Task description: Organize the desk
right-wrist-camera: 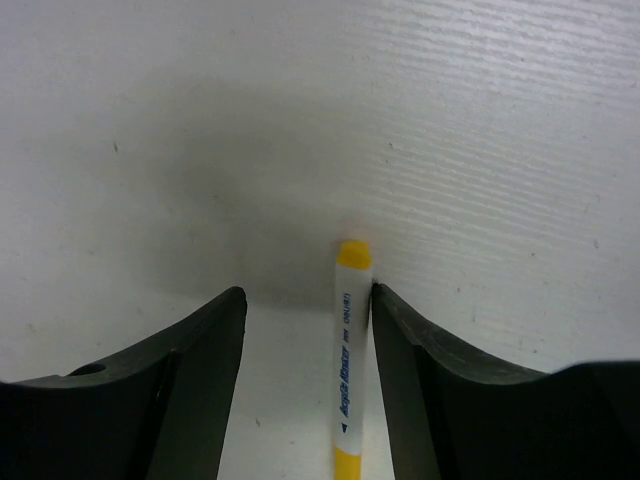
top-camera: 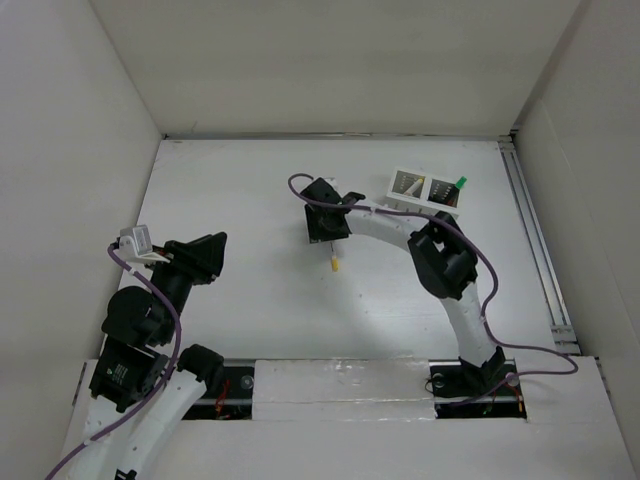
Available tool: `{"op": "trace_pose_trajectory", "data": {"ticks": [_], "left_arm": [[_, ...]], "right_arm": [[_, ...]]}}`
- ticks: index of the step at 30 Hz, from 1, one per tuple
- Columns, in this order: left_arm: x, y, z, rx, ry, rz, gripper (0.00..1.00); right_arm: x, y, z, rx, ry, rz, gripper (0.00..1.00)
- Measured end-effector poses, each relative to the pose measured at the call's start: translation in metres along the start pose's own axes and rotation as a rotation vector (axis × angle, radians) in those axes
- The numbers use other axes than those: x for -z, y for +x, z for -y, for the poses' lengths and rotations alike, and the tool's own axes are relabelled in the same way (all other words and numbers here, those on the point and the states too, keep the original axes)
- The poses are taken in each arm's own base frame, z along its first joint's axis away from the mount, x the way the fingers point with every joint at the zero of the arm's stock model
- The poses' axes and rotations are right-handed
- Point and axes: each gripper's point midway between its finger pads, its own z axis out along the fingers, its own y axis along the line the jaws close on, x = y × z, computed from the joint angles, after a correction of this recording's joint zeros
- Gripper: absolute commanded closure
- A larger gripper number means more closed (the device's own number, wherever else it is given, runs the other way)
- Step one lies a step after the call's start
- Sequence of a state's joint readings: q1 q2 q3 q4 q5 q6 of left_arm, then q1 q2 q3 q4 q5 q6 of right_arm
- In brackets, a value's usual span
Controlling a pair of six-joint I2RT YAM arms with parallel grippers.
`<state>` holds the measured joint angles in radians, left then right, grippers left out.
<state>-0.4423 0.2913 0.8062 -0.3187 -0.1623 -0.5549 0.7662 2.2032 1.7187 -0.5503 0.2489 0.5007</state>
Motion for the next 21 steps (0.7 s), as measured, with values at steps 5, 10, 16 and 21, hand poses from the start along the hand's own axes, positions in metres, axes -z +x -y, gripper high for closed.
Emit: {"op": "trace_pose_trajectory", "data": {"ticks": [5, 10, 16, 21], "left_arm": [[0.0, 0.0, 0.0, 0.0, 0.001, -0.001, 0.65], [0.0, 0.001, 0.001, -0.001, 0.004, -0.003, 0.65], [0.0, 0.0, 0.001, -0.001, 0.004, -0.003, 0.65], [0.0, 0.001, 0.001, -0.001, 0.005, -0.003, 0.65]], "right_arm": [[-0.006, -0.008, -0.004, -0.003, -0.014, 0.008, 0.45], [-0.008, -0.011, 0.001, -0.012, -0.014, 0.004, 0.61], [-0.009, -0.013, 0.01, -0.016, -0.002, 0.0, 0.92], [-0.007, -0.014, 0.016, -0.03, -0.008, 0.009, 1.0]]}}
